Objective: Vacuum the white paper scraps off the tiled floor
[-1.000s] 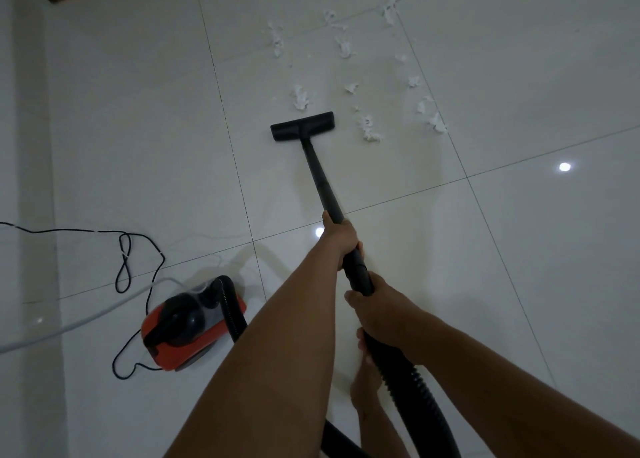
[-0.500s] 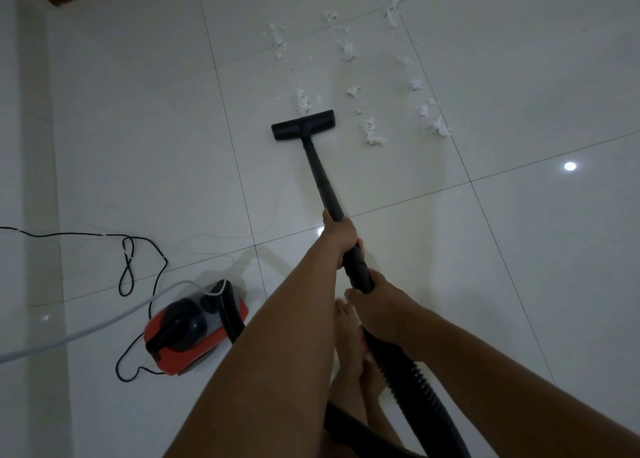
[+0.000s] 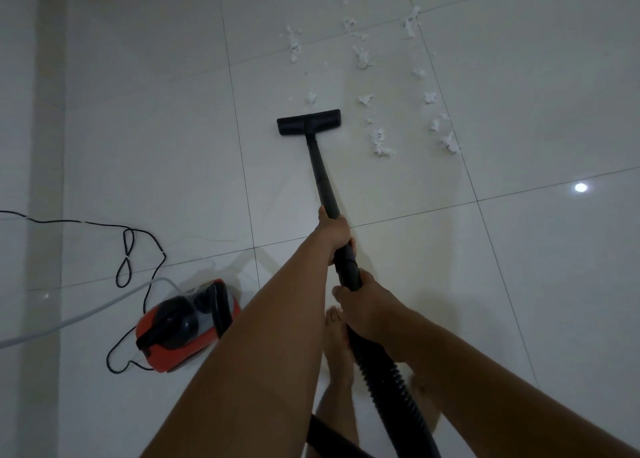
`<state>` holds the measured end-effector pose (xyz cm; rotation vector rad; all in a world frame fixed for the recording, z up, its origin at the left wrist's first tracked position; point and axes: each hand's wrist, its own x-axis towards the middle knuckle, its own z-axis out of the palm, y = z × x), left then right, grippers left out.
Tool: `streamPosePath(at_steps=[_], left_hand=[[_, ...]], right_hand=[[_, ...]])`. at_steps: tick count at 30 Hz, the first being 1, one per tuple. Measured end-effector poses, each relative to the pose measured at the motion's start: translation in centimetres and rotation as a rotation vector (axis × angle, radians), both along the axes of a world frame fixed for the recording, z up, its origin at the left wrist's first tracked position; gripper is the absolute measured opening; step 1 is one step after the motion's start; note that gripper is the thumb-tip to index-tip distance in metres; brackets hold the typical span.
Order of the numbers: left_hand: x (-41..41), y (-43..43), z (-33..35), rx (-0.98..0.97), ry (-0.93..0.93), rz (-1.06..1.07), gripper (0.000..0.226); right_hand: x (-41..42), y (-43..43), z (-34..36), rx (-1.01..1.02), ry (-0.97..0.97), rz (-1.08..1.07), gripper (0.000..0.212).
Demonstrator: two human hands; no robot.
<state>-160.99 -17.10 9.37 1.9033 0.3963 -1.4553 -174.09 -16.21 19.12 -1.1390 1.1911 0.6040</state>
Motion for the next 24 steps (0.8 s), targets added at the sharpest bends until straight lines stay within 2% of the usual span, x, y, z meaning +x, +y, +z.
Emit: streamPosePath(at_steps=[4, 11, 19, 24], left_hand=[[-2.6, -0.2, 0.4, 0.0, -0.012, -0.01, 0.063], [-7.5, 0.6, 1.5, 0.029, 0.011, 0.033, 0.061], [-6.9, -0.4, 1.8, 0.028, 0.018, 0.052, 0.063], [-3.9, -1.6, 1.4, 0.023, 0.016, 0.056, 0.066]], right_hand=[[-2.7, -0.7, 0.4, 0.118, 0.023, -0.064, 0.037], [-7.7, -0.3, 2.0, 0.167, 0.018, -0.048, 0.027], [-7.1, -1.6, 1.9, 0.184, 0.003, -0.037, 0.03], [-4.1, -2.7, 1.2, 0.082, -0.024, 0.037, 0.037]])
